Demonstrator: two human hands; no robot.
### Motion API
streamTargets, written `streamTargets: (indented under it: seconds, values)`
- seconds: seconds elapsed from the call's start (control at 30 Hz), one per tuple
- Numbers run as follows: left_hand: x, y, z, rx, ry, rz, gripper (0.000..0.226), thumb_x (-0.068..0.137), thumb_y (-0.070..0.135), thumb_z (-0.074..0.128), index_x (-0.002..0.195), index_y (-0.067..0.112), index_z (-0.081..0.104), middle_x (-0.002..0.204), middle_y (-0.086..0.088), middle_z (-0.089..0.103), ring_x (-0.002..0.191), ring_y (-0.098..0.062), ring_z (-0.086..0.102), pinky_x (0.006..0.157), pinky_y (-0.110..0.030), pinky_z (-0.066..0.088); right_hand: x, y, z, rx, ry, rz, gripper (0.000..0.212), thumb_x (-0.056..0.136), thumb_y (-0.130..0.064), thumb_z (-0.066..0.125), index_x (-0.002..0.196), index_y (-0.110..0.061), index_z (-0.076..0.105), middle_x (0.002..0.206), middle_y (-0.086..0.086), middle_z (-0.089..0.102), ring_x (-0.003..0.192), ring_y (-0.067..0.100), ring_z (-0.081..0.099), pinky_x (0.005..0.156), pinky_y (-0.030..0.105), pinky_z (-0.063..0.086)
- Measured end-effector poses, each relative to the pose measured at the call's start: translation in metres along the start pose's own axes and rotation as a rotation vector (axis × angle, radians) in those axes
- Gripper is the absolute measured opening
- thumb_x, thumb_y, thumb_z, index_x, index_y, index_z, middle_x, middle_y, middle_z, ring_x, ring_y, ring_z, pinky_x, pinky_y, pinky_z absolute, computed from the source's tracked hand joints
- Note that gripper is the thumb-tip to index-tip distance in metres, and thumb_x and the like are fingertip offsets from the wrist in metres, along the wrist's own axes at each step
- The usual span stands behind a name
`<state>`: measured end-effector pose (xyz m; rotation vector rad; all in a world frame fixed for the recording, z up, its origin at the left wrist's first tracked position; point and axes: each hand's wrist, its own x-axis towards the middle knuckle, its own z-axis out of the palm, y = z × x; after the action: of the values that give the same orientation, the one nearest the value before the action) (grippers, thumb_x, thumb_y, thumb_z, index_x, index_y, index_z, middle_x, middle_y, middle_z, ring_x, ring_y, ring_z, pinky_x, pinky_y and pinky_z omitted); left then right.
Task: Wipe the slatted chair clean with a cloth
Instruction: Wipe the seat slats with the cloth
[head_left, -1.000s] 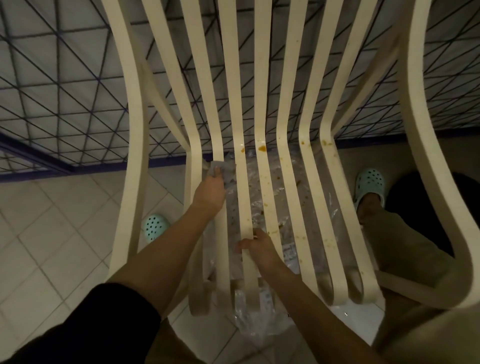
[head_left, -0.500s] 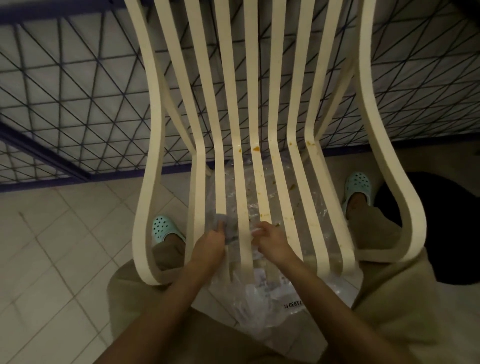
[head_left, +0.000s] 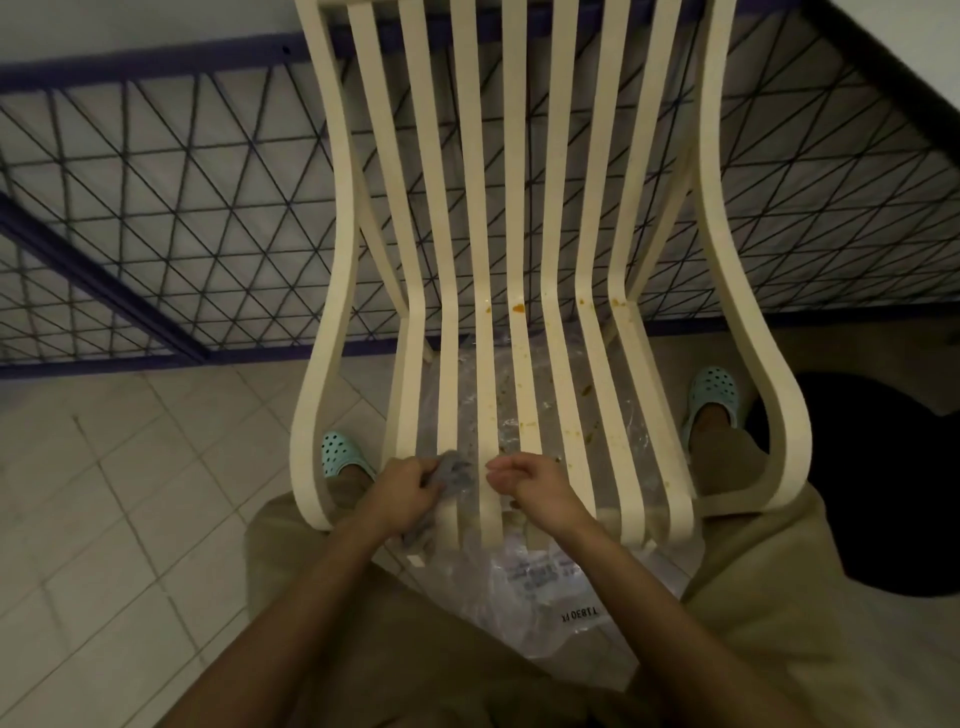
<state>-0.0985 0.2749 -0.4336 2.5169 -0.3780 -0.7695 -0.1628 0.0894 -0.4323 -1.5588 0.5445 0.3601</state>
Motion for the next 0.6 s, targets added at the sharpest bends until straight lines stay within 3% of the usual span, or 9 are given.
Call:
streamTargets:
  seconds: [0.13,0.23,0.33,0.4,0.47,0.53,0.6]
  values:
    - [-0.007,0.026,-0.001,-0.525,0.101,-0.121,0.021,0.097,0.036,0.049,0.088,0.024,0.063,0.085,-0.002,0.068,0.084,-0.021,0.065,0.075,-0.035,0.053,-0.005,-0.001,0.015,-0.095,-0.048,-0.186,0.045,0.087,-0.015,0.067,0.13,-0.018,0.058,0.127,-0.003,0.06,0.117,0.01,0.056,0.1,0.024,0.046]
    - [-0.004,0.051,0.008,-0.944,0.069,-0.256,0.033,0.099,0.041,0.042,0.106,0.017,0.064,0.105,-0.008,0.068,0.095,-0.018,0.064,0.08,-0.028,0.05,-0.006,-0.006,0.026,-0.163,-0.044,-0.249,0.061,0.09,-0.018,0.063,0.147,-0.019,0.038,0.142,-0.005,0.045,0.13,0.008,0.041,0.111,0.029,0.036]
    - [-0.001,0.059,0.019,-1.255,-0.02,-0.434,0.045,0.099,0.044,0.04,0.115,0.008,0.061,0.116,-0.011,0.063,0.108,-0.022,0.059,0.097,-0.038,0.048,0.004,-0.005,0.026,-0.342,0.067,-0.282,0.056,0.094,-0.017,0.056,0.147,-0.015,0.037,0.149,0.004,0.04,0.134,0.018,0.041,0.112,0.025,0.031]
    - [-0.001,0.049,0.026,-1.16,-0.069,-0.431,0.046,0.097,0.049,0.041,0.115,0.013,0.063,0.116,-0.009,0.066,0.106,-0.022,0.063,0.097,-0.042,0.05,0.008,-0.004,0.023,-0.461,0.087,-0.292,0.048,0.096,-0.011,0.051,0.142,-0.01,0.043,0.145,0.008,0.046,0.13,0.021,0.046,0.104,0.017,0.03]
    - [-0.001,0.04,0.026,-1.074,-0.069,-0.385,0.041,0.096,0.049,0.044,0.113,0.018,0.065,0.109,-0.005,0.069,0.101,-0.02,0.066,0.085,-0.037,0.056,0.011,-0.003,0.022,-0.485,0.077,-0.334,0.041,0.095,-0.003,0.048,0.136,-0.004,0.05,0.136,0.012,0.053,0.12,0.019,0.051,0.099,0.011,0.03]
    - [0.003,0.031,0.022,-0.989,0.027,-0.359,0.032,0.098,0.04,0.046,0.108,0.018,0.066,0.107,-0.005,0.069,0.099,-0.021,0.065,0.079,-0.034,0.056,0.02,-0.001,0.023,-0.496,0.108,-0.368,0.041,0.093,0.002,0.046,0.133,-0.002,0.052,0.134,0.013,0.053,0.119,0.018,0.05,0.107,0.015,0.03]
    - [0.009,0.021,0.018,-0.969,0.152,-0.387,0.024,0.095,0.03,0.052,0.102,0.014,0.069,0.105,-0.006,0.07,0.099,-0.023,0.064,0.083,-0.039,0.053,0.034,0.004,0.027,-0.581,0.183,-0.372,0.046,0.091,0.002,0.047,0.137,-0.005,0.049,0.139,0.01,0.046,0.126,0.023,0.046,0.11,0.021,0.029]
